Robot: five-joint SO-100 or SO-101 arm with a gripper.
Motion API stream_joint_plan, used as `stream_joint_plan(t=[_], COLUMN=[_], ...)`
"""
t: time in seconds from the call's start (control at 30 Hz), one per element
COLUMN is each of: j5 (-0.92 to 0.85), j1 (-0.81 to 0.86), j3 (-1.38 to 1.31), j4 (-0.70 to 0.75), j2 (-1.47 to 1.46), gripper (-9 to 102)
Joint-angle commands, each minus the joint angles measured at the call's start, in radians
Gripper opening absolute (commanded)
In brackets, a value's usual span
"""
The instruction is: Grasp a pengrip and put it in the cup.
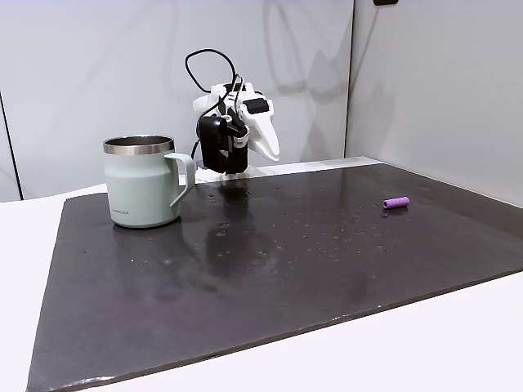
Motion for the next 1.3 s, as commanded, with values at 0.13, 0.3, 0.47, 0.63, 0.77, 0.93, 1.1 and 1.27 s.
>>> stream_joint_plan(t=[0.13,0.3,0.47,0.63,0.77,0.93,1.1,1.27], j5=[-0.026,-0.026,-0.026,-0.052,-0.058,-0.064,-0.061,-0.061], j1=[-0.018,-0.018,-0.017,-0.011,-0.028,-0.08,-0.104,-0.13], j3=[0.04,0.04,0.04,0.002,-0.072,-0.17,-0.364,-0.65], j4=[0.008,0.008,0.003,-0.002,0.012,0.054,0.06,0.163], j2=[0.015,0.015,0.015,0.015,0.015,0.003,-0.193,-0.393], gripper=[0,0,0,0,0,0,0,0])
